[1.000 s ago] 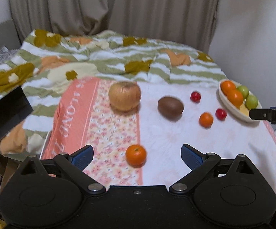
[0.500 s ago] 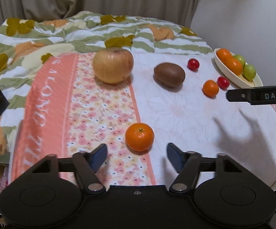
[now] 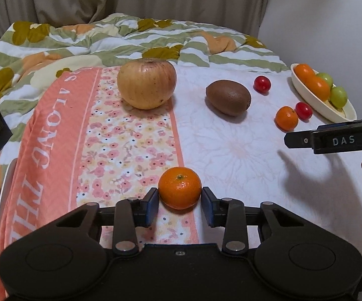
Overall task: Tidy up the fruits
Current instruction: 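Grasp the small mandarin with the left tool while the right tool grasps another mandarin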
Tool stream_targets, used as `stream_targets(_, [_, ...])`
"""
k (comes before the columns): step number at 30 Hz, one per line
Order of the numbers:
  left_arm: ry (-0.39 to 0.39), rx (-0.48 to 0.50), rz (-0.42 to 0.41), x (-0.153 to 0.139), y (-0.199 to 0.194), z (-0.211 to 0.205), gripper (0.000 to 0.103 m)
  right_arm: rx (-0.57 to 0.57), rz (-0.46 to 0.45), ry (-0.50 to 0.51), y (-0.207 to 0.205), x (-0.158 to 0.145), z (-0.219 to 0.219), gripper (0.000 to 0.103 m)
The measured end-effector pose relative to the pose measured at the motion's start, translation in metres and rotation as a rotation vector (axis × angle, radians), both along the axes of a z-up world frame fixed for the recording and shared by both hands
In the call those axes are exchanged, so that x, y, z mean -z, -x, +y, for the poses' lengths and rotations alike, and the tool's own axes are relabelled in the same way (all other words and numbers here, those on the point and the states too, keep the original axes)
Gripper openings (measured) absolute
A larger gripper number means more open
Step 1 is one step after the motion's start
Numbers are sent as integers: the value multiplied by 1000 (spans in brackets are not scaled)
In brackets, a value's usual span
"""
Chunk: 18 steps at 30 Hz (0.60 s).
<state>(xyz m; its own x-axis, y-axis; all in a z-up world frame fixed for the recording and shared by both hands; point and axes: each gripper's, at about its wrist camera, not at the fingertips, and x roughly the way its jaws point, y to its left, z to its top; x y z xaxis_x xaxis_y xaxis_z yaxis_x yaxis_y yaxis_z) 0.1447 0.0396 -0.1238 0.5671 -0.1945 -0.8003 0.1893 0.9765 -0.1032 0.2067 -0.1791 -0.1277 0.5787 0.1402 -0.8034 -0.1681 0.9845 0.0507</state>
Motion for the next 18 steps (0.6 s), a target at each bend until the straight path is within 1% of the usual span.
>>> stream_targets(5, [-7, -10, 4, 0, 0, -2, 41, -17, 6, -2, -8, 4, -2, 98])
stream_targets(7, [-9, -14, 6, -1, 1, -3, 41, -23, 6, 1, -12, 5, -1, 94])
stream_targets(11, [-8, -27, 10, -1, 2, -3, 40, -42, 11, 15, -22, 10, 1, 79])
stream_targets(12, [-9, -30, 11, -1, 2, -2, 40, -45, 11, 19, -24, 11, 2, 77])
stream_targets(16, [-9, -44, 13, -1, 4, 0, 40, -43, -7, 27, -32, 13, 3, 75])
stream_targets(17, [-9, -48, 13, -2, 5, 0, 40, -41, -10, 25, -34, 13, 3, 71])
stream_targets(18, [-11, -54, 14, -2, 5, 1, 40, -44, -17, 20, -35, 12, 3, 55])
